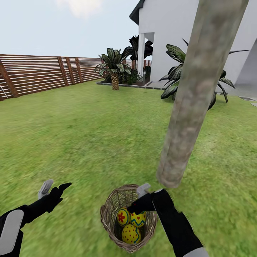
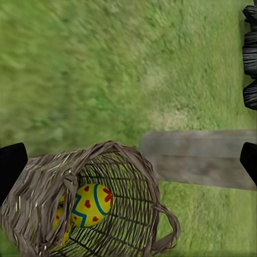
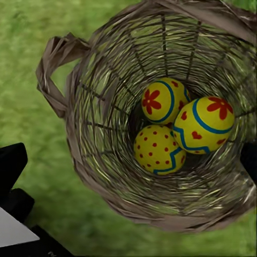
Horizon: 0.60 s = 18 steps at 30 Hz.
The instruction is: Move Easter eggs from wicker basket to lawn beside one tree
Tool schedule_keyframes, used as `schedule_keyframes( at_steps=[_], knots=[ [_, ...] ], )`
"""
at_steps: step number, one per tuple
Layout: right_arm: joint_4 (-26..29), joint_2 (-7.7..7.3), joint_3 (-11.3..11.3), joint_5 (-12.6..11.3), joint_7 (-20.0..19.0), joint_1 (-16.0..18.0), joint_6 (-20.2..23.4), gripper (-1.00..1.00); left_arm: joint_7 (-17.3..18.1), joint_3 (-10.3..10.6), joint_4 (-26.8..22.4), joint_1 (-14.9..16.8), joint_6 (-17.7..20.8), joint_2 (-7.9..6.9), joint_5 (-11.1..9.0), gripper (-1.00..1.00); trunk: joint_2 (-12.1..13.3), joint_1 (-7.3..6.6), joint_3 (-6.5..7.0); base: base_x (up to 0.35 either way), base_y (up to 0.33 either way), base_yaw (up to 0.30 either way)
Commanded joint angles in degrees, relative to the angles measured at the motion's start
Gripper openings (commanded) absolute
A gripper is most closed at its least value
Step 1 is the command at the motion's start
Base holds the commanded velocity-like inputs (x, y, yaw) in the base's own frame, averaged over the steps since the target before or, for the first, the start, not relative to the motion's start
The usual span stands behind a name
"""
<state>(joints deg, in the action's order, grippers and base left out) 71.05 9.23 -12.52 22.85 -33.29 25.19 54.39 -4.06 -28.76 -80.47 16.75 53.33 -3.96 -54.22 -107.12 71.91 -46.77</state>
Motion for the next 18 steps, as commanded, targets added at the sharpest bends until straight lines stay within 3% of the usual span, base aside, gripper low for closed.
schedule_keyframes(
  at_steps=[1, 4, 8, 13, 18],
  knots=[
    [0.09, 0.19, -1.11, 0.50, 1.68, 0.04, 0.17, 1.00, -0.43, -0.06, -0.04, 0.04, 0.30, 0.00, -0.54, 1.00, -0.02, -0.01, -0.05, 0.000, 0.000, 0.000],
    [0.13, 0.69, -3.24, 0.25, 6.33, 0.09, 0.19, 1.00, -0.43, -0.06, -0.04, 0.04, 0.40, -0.05, -0.54, 1.00, -0.02, -0.01, -0.05, 0.000, 0.000, 0.000],
    [-0.01, 0.77, -3.81, 0.07, 9.13, 0.19, 0.19, 1.00, -0.43, -0.06, -0.04, 0.04, 0.47, -0.08, -0.54, 1.00, -0.02, -0.01, -0.05, 0.000, 0.000, 0.000],
    [-0.84, 0.77, -4.44, -0.20, 17.05, 0.17, 0.08, 1.00, -0.43, -0.06, -0.08, 0.04, 0.52, -0.08, -0.54, 1.00, -0.02, -0.01, -0.05, 0.000, 0.000, 0.000],
    [-5.03, 0.77, -6.64, -3.96, 19.27, 0.21, -0.78, 1.00, -0.43, 0.01, -0.04, 0.04, 0.52, -0.09, -0.54, 1.00, -0.02, -0.01, -0.05, 0.000, 0.000, 0.000]
  ],
)
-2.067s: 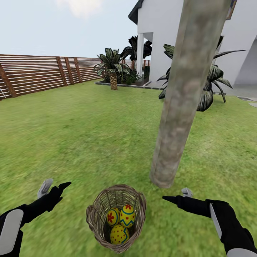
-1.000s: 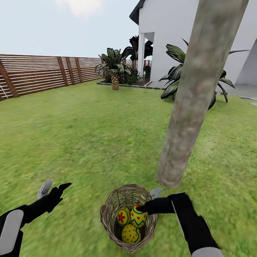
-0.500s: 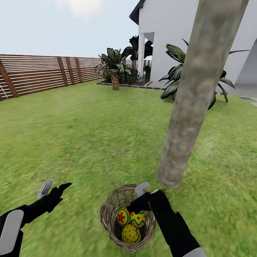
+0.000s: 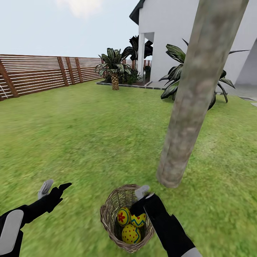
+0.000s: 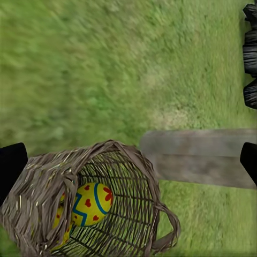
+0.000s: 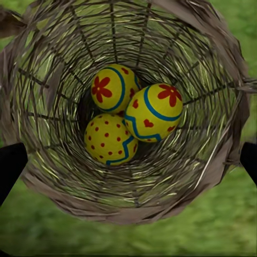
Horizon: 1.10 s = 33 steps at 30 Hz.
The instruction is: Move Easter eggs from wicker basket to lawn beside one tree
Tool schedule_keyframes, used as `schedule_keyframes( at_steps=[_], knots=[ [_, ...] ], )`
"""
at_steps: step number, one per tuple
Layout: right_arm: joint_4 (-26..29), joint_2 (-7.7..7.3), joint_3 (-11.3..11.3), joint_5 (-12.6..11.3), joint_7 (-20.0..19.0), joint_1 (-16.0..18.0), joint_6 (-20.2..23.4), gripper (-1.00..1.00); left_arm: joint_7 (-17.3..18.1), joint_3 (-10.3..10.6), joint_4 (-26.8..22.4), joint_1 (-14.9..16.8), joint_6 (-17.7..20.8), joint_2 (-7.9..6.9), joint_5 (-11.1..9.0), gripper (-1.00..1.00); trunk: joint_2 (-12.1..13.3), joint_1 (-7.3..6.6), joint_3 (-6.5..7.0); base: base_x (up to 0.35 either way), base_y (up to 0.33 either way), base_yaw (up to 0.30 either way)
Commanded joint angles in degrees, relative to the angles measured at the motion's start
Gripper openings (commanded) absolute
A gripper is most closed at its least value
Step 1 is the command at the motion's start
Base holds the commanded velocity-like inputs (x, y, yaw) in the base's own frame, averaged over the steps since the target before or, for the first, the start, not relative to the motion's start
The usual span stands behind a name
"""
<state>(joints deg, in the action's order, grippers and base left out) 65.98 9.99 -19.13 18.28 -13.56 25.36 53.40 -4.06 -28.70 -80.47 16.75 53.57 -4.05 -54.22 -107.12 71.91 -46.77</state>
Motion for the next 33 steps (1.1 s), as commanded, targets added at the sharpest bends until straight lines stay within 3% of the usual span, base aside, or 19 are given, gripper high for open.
schedule_keyframes(
  at_steps=[1, 8, 27, 33],
  knots=[
    [-0.50, 0.01, -0.12, 0.39, -0.38, 0.04, -0.25, 1.00, -0.43, -0.06, -0.04, 0.04, 0.29, -0.01, -0.54, 1.00, -0.02, -0.01, -0.05, 0.000, 0.000, 0.000],
    [-1.83, -0.22, -0.29, -0.22, -0.24, 0.04, -1.76, 1.00, -0.21, -0.06, -0.11, 0.04, 0.30, -0.07, -0.59, 1.00, -0.02, -0.01, -0.05, 0.000, 0.000, 0.000],
    [-1.16, -0.23, -0.08, 0.00, -0.02, 0.09, -4.05, 1.00, 0.36, -0.04, 0.04, 0.04, 0.22, -0.07, -0.48, 1.00, -7.65, 4.17, -3.46, 0.000, 0.000, 0.000],
    [-1.20, -0.16, 0.14, -0.14, 5.65, 0.12, -6.11, 1.00, 0.36, -0.04, 0.05, 0.04, 0.22, 0.01, -0.45, 1.00, -10.05, 5.48, -4.54, 0.000, 0.000, 0.000]
  ],
)
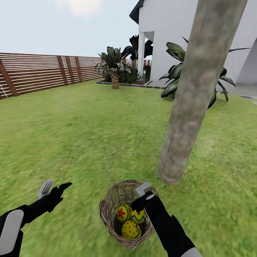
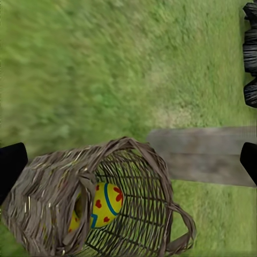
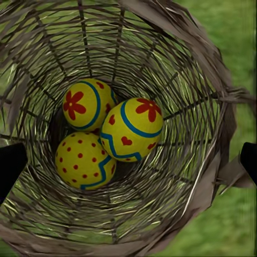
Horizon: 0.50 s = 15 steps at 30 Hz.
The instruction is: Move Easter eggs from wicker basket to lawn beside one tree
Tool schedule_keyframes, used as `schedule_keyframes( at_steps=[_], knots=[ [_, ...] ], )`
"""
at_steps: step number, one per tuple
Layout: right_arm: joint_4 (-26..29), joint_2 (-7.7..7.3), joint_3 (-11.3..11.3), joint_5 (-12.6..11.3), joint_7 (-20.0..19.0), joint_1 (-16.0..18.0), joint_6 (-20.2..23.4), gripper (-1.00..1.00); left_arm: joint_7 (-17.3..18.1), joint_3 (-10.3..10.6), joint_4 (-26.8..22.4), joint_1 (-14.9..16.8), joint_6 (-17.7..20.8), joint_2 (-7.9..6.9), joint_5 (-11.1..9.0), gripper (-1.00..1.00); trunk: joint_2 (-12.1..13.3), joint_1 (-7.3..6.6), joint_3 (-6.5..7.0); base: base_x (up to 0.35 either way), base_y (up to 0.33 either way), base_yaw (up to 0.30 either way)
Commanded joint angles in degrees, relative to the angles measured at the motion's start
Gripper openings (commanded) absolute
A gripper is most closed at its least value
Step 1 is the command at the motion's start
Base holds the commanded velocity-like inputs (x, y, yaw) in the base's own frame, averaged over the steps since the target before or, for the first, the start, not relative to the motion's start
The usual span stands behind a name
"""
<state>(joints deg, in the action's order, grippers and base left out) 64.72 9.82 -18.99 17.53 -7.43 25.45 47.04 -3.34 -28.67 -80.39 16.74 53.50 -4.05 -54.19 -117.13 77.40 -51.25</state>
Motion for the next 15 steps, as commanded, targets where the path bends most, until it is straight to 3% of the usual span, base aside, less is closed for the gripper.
schedule_keyframes(
  at_steps=[1, 15],
  knots=[
    [0.06, 0.01, 0.00, 0.60, -0.16, 0.03, 0.16, 1.00, -0.35, -0.07, -0.03, 0.04, 0.29, 0.01, -0.48, 1.00, -0.44, 0.22, -0.24, 0.000, 0.000, 0.000],
    [0.06, 0.02, -0.03, 0.58, 0.40, 0.04, -0.02, 1.00, -0.35, -0.07, -0.03, 0.04, 0.29, 0.01, -0.48, 1.00, -6.05, 3.29, -2.75, 0.000, 0.000, 0.000]
  ],
)
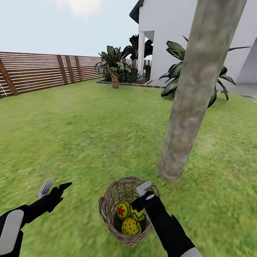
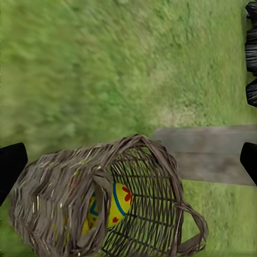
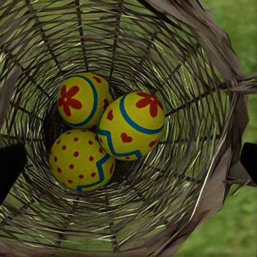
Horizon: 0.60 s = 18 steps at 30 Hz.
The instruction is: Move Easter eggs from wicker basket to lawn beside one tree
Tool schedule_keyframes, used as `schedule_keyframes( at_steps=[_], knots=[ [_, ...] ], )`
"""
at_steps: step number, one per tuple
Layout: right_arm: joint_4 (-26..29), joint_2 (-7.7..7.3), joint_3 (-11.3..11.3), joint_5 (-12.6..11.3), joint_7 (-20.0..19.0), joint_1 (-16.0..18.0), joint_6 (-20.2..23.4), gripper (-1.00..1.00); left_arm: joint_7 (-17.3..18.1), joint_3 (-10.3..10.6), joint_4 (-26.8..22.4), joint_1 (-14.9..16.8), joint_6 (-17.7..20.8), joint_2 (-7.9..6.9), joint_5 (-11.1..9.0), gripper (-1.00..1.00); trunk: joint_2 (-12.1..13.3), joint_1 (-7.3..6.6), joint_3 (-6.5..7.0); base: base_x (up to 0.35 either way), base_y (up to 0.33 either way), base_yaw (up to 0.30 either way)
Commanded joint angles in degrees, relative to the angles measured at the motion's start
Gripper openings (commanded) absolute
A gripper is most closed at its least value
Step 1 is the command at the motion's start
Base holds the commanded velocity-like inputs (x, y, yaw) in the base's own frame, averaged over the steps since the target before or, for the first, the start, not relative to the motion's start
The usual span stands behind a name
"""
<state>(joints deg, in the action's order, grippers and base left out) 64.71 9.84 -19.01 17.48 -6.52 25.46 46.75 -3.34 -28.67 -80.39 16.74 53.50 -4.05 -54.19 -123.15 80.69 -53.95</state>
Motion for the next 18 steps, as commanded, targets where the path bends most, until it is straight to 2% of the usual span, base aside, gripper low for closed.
schedule_keyframes(
  at_steps=[1, 10, 18],
  knots=[
    [0.02, 0.05, -0.03, 0.62, -0.51, 0.03, 0.27, 1.00, -0.35, -0.07, -0.03, 0.04, 0.29, 0.01, -0.48, 1.00, -0.44, 0.22, -0.24, 0.000, 0.000, 0.000],
    [-0.02, 0.09, -0.06, 0.59, -0.51, 0.03, 0.27, 1.00, -0.35, -0.07, 0.14, 0.04, 0.29, -0.02, -0.48, 1.00, -4.05, 2.19, -1.85, 0.000, 0.000, 0.000],
    [-0.07, 0.10, -0.06, 0.32, -0.51, 0.03, 0.27, 1.00, -0.35, -0.07, 0.23, 0.04, 0.29, -0.01, -0.56, 1.00, -4.05, 2.19, -1.85, 0.000, 0.000, 0.000]
  ],
)
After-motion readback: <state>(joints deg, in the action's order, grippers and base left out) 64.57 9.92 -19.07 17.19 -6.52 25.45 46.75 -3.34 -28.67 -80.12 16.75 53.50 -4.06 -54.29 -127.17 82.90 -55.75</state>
